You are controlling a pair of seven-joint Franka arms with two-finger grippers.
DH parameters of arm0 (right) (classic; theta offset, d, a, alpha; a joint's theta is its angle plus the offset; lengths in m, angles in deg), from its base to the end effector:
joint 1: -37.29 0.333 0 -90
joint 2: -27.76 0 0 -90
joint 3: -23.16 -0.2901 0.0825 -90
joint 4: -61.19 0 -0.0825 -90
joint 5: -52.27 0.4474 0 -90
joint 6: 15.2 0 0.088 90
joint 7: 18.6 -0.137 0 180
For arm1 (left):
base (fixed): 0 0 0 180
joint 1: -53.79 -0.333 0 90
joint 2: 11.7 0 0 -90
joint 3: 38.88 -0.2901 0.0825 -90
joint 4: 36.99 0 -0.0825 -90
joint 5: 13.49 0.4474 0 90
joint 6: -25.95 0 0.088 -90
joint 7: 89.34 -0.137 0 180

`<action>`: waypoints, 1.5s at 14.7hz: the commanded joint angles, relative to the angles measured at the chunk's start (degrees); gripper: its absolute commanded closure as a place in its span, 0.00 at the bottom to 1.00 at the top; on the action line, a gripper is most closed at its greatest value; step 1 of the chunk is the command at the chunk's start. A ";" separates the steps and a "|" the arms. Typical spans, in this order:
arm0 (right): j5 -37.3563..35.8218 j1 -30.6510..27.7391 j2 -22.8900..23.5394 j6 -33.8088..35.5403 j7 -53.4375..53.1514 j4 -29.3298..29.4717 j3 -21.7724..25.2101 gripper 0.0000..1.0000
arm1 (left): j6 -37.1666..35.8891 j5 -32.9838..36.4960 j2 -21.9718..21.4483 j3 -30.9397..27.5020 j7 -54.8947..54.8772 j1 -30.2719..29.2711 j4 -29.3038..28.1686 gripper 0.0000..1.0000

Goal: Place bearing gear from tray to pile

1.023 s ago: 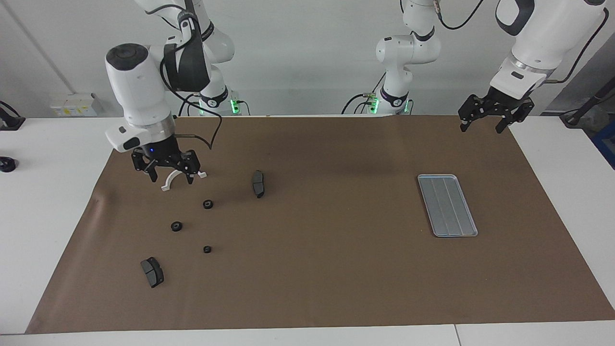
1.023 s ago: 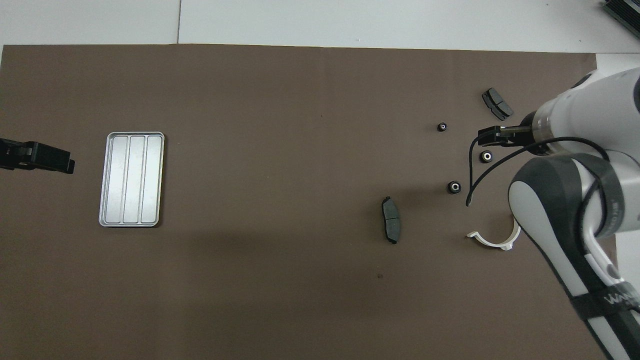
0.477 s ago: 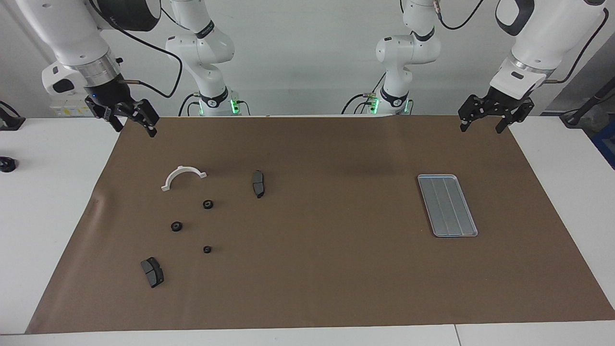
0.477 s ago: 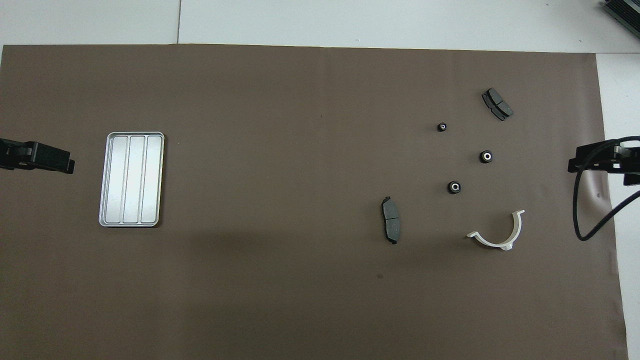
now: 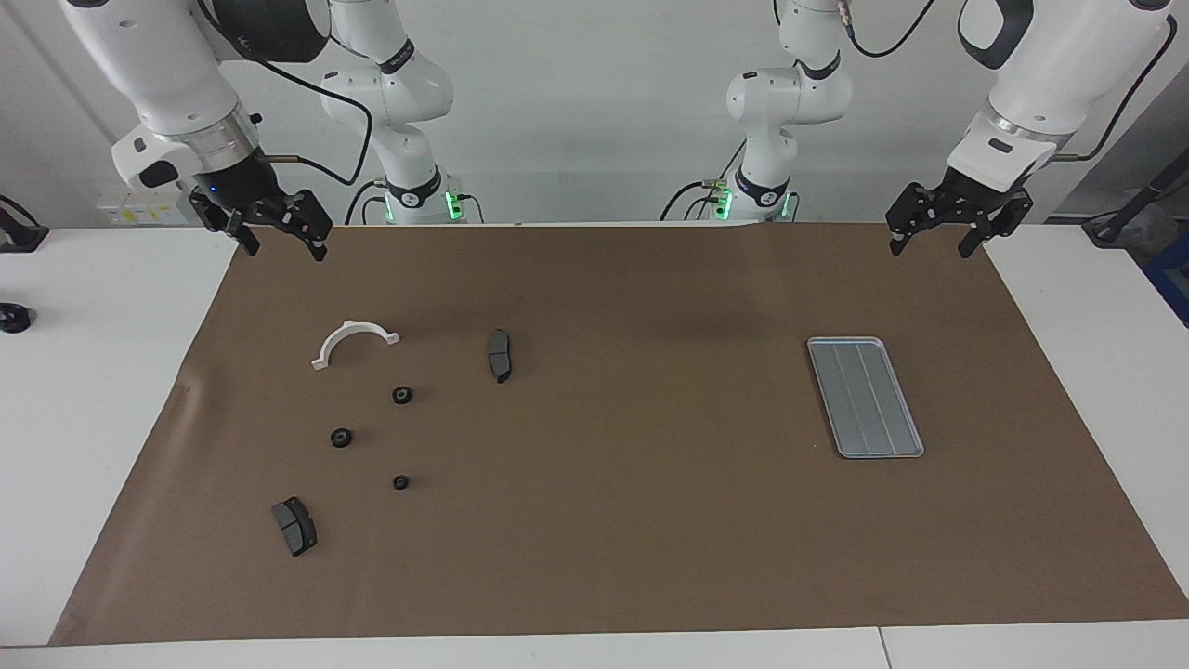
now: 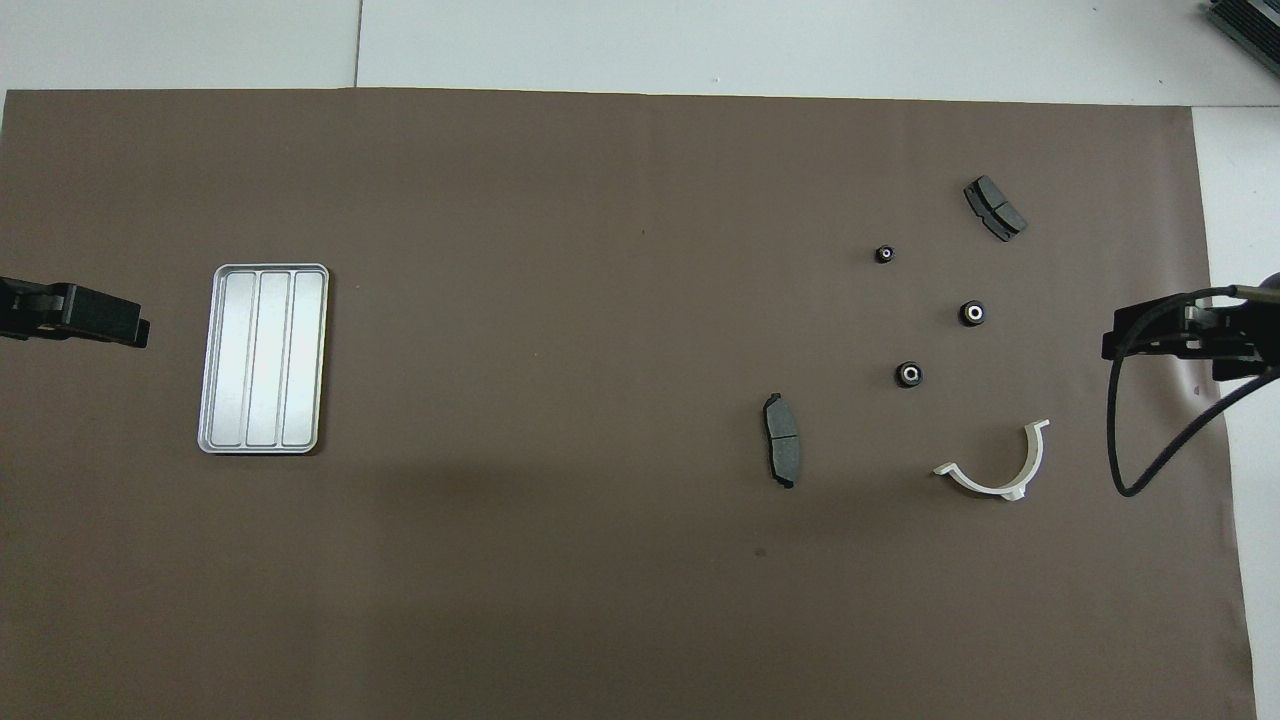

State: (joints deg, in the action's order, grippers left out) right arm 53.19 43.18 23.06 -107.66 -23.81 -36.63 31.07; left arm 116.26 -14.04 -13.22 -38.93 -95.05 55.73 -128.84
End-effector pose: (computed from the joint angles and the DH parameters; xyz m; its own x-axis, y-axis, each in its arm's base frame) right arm 0.5959 -0.0210 0.5485 0.9919 -0.1259 -0.0147 -0.1263 -0.9917 -0.0261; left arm 0.6102 -0.0214 0.5681 0.9912 -0.1322 0.0006 -0.1322 -0.9912 0.0096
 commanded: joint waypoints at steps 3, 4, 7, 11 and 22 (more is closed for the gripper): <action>-1.98 0.18 -0.48 0.00 2.57 0.35 -0.09 0.00 | -0.66 0.73 -0.24 0.15 -0.18 -0.35 -0.17 0.00; -1.89 0.44 -0.30 0.18 2.48 0.88 -0.10 0.00 | -0.66 0.73 -0.24 0.15 -0.18 -0.35 -0.17 0.00; -2.24 1.59 -0.21 1.66 2.48 1.41 -0.10 0.00 | -0.66 0.73 -0.24 0.15 -0.18 -0.26 -0.17 0.00; -2.24 1.50 -0.30 0.89 2.57 0.97 -0.01 0.00 | -0.66 0.73 -0.24 0.15 -0.18 -0.26 -0.17 0.00; -2.51 1.41 -0.39 0.88 2.48 0.97 0.08 0.00 | -0.66 0.73 -0.24 0.15 -0.18 -0.26 -0.17 0.00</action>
State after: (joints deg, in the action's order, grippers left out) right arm 51.18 44.88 23.02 -107.39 -22.35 -35.94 31.13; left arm 116.26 -14.04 -13.22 -38.93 -95.05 55.73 -128.84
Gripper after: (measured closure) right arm 0.000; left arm 0.000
